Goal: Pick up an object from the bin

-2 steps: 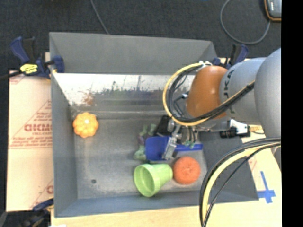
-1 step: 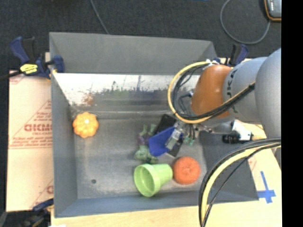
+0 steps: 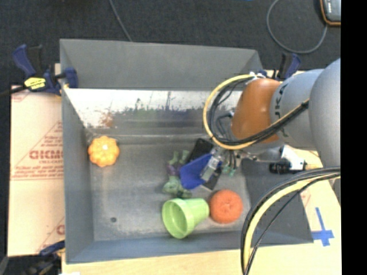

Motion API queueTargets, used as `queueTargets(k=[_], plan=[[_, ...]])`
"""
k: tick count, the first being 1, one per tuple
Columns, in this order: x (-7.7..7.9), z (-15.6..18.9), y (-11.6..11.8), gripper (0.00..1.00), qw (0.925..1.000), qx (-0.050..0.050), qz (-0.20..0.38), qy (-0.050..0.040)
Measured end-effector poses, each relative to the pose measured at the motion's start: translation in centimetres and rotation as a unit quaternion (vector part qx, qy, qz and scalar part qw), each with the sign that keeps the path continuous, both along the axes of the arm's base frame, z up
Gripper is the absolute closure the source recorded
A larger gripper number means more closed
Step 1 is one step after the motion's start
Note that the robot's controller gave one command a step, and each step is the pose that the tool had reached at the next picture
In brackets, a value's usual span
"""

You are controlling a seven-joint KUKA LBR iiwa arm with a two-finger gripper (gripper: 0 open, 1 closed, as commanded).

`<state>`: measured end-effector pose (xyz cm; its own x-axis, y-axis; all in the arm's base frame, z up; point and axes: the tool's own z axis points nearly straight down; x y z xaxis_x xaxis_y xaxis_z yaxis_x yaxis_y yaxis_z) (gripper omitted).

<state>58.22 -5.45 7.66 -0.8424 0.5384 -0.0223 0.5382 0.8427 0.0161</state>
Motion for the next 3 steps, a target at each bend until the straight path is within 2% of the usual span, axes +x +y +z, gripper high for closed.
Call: queueTargets(k=[3], plan=[[0.2, 1.4, -0.1, 1.0, 1.0, -0.001, 0.001, -0.0046]])
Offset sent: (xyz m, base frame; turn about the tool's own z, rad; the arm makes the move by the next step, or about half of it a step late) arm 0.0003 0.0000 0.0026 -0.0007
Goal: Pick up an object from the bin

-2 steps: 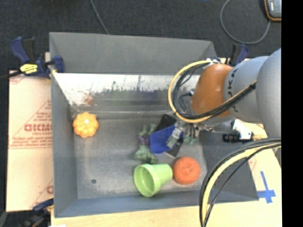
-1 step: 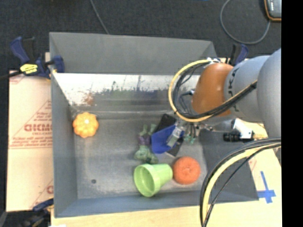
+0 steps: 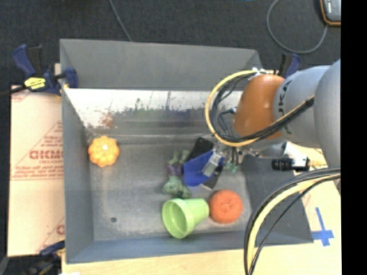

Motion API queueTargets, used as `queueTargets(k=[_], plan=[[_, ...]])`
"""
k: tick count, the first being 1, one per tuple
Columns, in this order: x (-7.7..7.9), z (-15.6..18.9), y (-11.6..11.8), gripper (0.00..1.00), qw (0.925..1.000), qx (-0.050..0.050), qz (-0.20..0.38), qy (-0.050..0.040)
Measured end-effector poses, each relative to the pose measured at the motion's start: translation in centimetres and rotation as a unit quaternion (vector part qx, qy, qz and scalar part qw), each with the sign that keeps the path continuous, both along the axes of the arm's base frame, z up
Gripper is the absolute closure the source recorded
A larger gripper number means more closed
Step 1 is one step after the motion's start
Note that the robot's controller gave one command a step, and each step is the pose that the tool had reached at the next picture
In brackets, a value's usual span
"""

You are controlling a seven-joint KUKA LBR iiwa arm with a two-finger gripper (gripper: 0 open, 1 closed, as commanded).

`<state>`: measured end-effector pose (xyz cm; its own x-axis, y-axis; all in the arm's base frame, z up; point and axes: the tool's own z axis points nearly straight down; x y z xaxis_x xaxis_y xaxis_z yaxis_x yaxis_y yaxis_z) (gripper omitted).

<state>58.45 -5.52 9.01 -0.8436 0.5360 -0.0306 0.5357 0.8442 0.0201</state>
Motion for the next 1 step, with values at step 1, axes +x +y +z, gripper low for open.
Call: queueTargets(k=[1], plan=[[-0.23, 1.98, -0.02, 1.0, 1.0, 0.0, 0.001, 0.0038]])
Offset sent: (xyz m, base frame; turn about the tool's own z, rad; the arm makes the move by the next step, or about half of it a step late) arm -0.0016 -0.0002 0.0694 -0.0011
